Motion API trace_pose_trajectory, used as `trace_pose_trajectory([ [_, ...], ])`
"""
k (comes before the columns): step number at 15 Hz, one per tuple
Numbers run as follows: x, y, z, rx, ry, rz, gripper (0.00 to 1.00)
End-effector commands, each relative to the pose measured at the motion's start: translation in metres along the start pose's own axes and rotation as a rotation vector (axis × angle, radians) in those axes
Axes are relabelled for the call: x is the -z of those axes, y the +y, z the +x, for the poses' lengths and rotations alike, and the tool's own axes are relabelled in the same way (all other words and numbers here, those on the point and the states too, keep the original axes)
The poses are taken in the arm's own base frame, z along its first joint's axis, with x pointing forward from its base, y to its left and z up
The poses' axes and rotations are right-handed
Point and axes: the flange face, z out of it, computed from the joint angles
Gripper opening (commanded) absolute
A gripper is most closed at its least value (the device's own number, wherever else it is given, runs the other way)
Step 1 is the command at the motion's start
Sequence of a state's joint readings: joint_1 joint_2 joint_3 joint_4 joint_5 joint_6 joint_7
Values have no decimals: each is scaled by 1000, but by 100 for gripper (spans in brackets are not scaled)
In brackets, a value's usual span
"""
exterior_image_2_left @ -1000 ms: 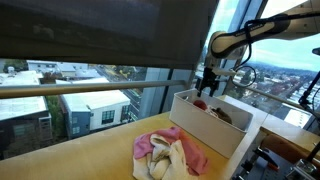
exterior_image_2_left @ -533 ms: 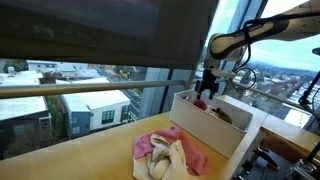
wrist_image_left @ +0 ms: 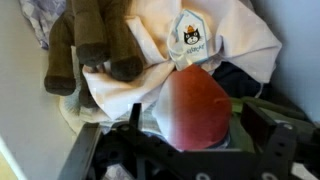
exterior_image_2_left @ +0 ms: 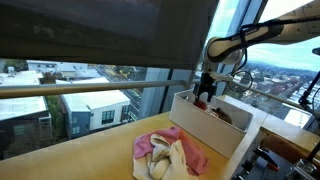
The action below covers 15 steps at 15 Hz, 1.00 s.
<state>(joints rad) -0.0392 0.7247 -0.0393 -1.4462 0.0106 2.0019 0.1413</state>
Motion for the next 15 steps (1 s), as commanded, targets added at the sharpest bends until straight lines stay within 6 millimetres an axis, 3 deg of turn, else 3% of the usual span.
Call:
trace_pose_trajectory([
  [1, -1, -1, 12, 39, 11, -14, 73],
  [3, -5, -2, 13, 36, -1, -4, 71],
  [9, -10, -2, 7, 16, -51, 21, 25],
  [12, 21, -6, -5, 16, -41, 35, 5],
  [13, 36, -6, -9, 17, -36, 38, 1],
  [15, 86, -7, -22, 21, 6, 47, 3],
])
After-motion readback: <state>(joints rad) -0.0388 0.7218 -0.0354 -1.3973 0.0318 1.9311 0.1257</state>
